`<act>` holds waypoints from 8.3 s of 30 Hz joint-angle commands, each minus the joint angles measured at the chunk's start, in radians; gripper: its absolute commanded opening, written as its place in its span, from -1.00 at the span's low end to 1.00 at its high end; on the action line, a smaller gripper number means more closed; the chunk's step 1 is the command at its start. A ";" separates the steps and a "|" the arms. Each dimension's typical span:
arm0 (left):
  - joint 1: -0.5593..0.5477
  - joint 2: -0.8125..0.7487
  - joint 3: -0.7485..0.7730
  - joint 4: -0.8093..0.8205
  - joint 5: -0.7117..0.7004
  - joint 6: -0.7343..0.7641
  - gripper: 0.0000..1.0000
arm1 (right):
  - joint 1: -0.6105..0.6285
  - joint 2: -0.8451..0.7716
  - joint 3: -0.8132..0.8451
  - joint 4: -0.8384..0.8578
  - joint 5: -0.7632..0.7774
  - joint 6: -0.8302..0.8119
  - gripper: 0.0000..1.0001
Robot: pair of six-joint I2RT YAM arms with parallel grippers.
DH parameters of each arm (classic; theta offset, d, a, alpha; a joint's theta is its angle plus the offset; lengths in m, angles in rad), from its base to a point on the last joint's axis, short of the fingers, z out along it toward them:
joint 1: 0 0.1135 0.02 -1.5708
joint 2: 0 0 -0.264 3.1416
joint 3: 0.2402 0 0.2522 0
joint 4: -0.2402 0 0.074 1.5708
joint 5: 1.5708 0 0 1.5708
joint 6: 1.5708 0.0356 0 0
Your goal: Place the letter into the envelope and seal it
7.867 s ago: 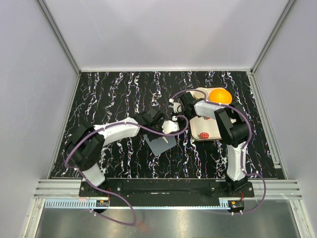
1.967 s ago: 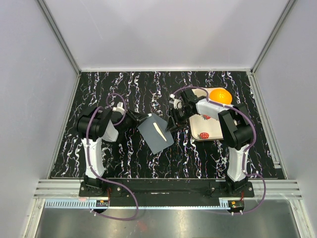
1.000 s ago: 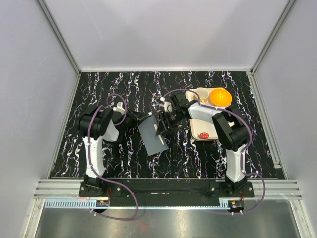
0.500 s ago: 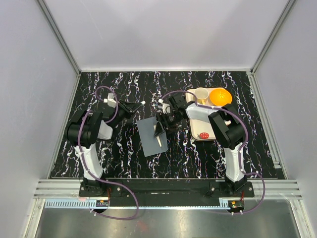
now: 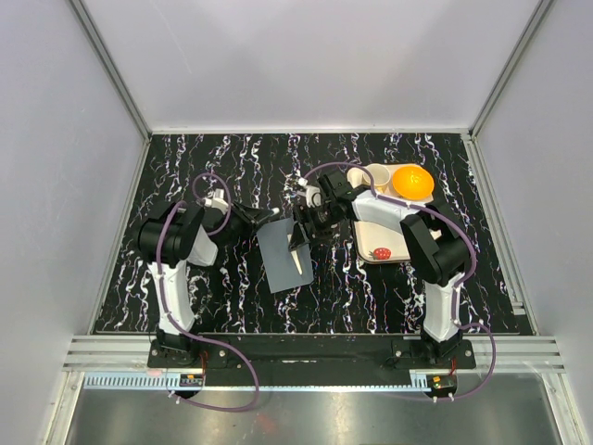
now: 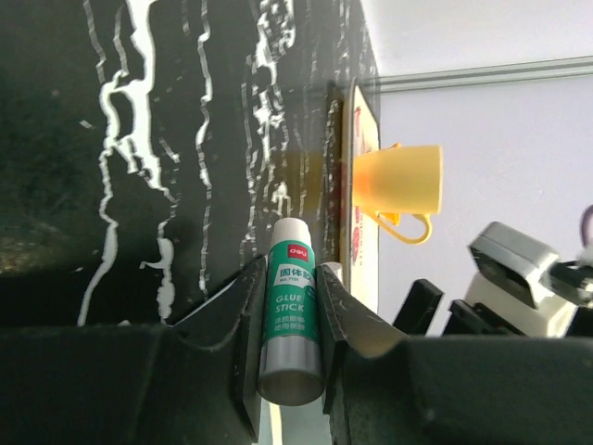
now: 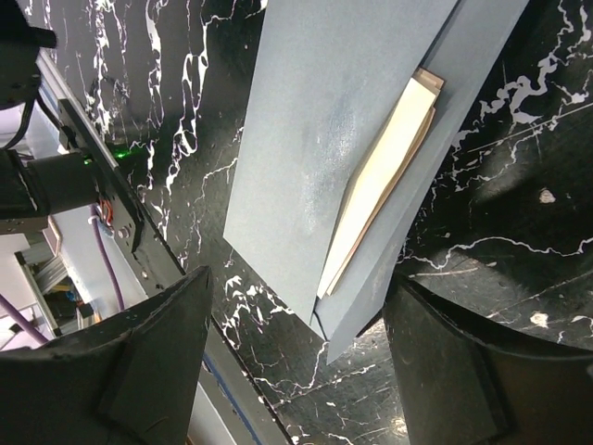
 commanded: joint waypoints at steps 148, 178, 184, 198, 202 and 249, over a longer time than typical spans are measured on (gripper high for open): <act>0.170 -0.891 -0.122 -0.642 0.512 0.333 -1.00 | -0.023 0.157 0.131 -0.006 -0.121 0.146 -0.70; -0.221 0.015 0.118 0.015 0.104 -0.115 -1.00 | -0.008 0.040 -0.136 0.180 0.158 0.226 -0.56; -0.231 0.103 0.158 0.055 0.070 -0.128 -1.00 | 0.003 0.028 -0.136 0.170 0.167 0.220 -0.58; -0.231 0.138 0.111 0.022 0.019 -0.092 -1.00 | 0.121 -0.006 -0.019 0.021 0.300 -0.005 -0.75; -0.229 0.154 0.111 0.035 0.015 -0.091 -1.00 | 0.127 -0.012 -0.012 0.011 0.356 -0.064 -0.75; -0.241 0.000 0.122 0.022 0.052 -0.069 -1.00 | 0.154 -0.046 0.056 -0.156 0.176 -0.084 -0.80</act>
